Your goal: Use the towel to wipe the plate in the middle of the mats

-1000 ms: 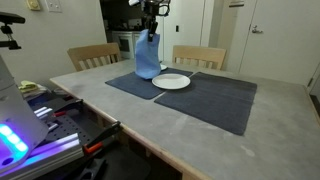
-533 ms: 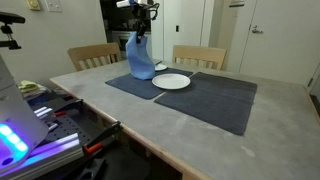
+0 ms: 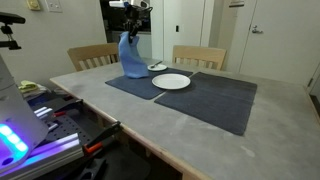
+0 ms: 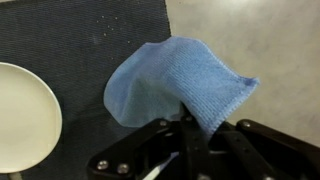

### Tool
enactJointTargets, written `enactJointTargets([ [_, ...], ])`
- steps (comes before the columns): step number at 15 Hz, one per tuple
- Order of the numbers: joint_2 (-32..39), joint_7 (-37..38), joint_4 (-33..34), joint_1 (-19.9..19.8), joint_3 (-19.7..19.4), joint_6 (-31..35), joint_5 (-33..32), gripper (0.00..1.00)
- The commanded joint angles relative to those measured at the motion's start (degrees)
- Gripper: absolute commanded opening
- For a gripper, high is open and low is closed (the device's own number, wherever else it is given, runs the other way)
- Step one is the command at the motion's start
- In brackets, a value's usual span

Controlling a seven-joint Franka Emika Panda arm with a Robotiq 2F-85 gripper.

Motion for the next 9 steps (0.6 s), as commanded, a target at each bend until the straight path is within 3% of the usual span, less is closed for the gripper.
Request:
enactJointTargets([
  [1,1.8,-7.0,0.5,-2.3,1.1,0.0,6.9,0.02],
  [9,9.6,-4.9,2.7,-3.0,-0.9,0.4,8.5,0.02],
])
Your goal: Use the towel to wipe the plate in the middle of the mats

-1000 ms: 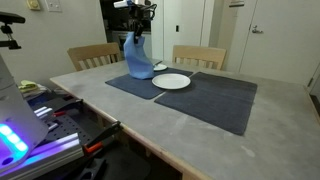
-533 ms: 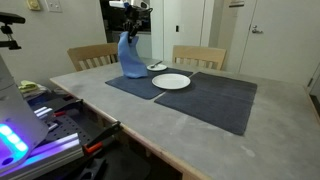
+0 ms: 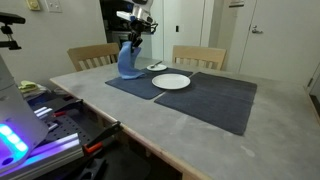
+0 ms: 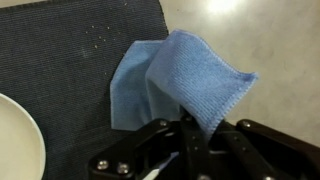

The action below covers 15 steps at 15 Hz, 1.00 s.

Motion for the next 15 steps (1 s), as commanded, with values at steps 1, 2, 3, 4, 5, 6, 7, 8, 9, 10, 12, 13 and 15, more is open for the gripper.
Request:
enactJointTargets([
  [1,4.6,1.3,2.1,-0.2,-0.2,1.2,1.4,0.02],
  [2,5.6,2.1,2.2,0.0,-0.3,1.6,1.3,0.02],
  [3,6.4,2.7,2.2,0.2,-0.3,2.1,1.2,0.02],
  [4,7.4,3.2,2.1,0.4,-0.3,3.1,1.2,0.02],
  [5,8.2,3.8,1.8,0.6,-0.4,4.3,1.2,0.02],
  [6,8.9,4.3,1.7,0.7,-0.3,5.5,1.3,0.02],
  [7,9.7,4.9,1.7,0.9,-0.4,7.0,1.4,0.02],
  [8,10.5,5.6,1.9,1.0,-0.4,8.2,1.4,0.02],
  [9,10.9,6.2,2.0,1.0,-0.4,8.9,1.5,0.02],
  [10,11.1,6.6,2.1,0.9,-0.4,9.7,1.5,0.02],
  [12,10.7,7.5,1.9,1.0,-0.6,10.4,1.1,0.07],
  [13,9.9,7.6,1.7,0.8,-0.5,10.5,1.3,0.32],
  [15,8.2,7.7,1.1,0.8,-0.5,10.9,1.0,0.36],
])
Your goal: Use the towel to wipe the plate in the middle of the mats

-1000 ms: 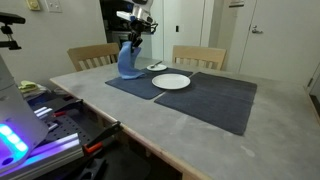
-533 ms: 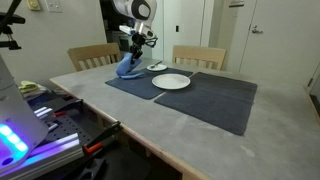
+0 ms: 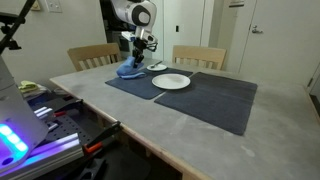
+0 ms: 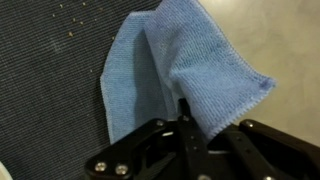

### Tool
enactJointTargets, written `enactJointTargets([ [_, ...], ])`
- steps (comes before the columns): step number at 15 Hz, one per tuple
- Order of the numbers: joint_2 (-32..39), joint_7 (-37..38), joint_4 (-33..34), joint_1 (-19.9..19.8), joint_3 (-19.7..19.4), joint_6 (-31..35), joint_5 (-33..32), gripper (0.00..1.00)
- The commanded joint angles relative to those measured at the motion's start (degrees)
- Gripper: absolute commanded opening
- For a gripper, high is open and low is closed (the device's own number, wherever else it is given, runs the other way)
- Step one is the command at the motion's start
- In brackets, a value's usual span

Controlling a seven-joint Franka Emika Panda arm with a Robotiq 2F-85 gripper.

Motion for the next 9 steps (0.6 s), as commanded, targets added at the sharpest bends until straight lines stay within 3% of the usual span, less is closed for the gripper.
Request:
enactJointTargets([
  [1,-3.4,0.5,-1.0,0.3,-0.5,1.2,0.4,0.43],
  [9,-10.3,4.5,-2.9,1.5,-3.4,1.2,-6.0,0.98],
])
